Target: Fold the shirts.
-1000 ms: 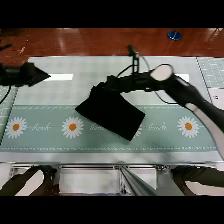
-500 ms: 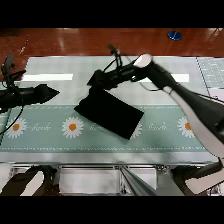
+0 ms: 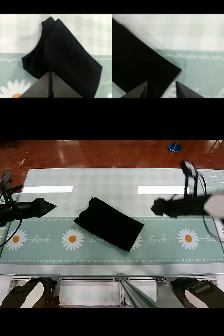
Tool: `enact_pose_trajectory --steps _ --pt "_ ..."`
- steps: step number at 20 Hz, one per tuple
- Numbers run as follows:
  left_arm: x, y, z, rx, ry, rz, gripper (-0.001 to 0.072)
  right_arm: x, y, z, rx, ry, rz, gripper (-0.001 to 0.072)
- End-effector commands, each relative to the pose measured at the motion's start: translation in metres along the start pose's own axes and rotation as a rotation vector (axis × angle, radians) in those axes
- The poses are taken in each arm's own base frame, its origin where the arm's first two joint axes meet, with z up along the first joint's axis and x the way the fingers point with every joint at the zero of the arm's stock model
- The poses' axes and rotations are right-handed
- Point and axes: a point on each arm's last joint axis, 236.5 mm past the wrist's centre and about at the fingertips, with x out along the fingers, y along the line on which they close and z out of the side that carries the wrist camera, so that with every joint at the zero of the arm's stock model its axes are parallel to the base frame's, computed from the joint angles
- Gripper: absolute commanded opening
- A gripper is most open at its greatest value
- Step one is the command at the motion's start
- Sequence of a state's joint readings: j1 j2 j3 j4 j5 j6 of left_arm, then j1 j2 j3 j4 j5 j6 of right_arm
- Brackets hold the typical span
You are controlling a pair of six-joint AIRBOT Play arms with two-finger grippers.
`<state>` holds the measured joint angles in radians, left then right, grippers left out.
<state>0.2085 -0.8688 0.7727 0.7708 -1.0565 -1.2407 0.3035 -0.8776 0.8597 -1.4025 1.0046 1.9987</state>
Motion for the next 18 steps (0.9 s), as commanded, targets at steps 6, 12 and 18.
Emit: enact_pose_trajectory --steps 6,12,18 --pt "0.020 -0.035 -0.027 0.088 0.096 -0.065 0.0018 0.102 -0.021 -0.110 0.484 0.120 0.199 0.0407" --pt "0.023 -0.042 -0.033 0.100 0.113 -0.077 0.0018 0.139 0.022 -0.123 0.459 0.327 0.330 0.0407" --pt "0.023 -0.041 -0.033 0.098 0.115 -0.076 0.0018 0.134 0.115 -0.082 0.108 0.357 0.548 0.0017"
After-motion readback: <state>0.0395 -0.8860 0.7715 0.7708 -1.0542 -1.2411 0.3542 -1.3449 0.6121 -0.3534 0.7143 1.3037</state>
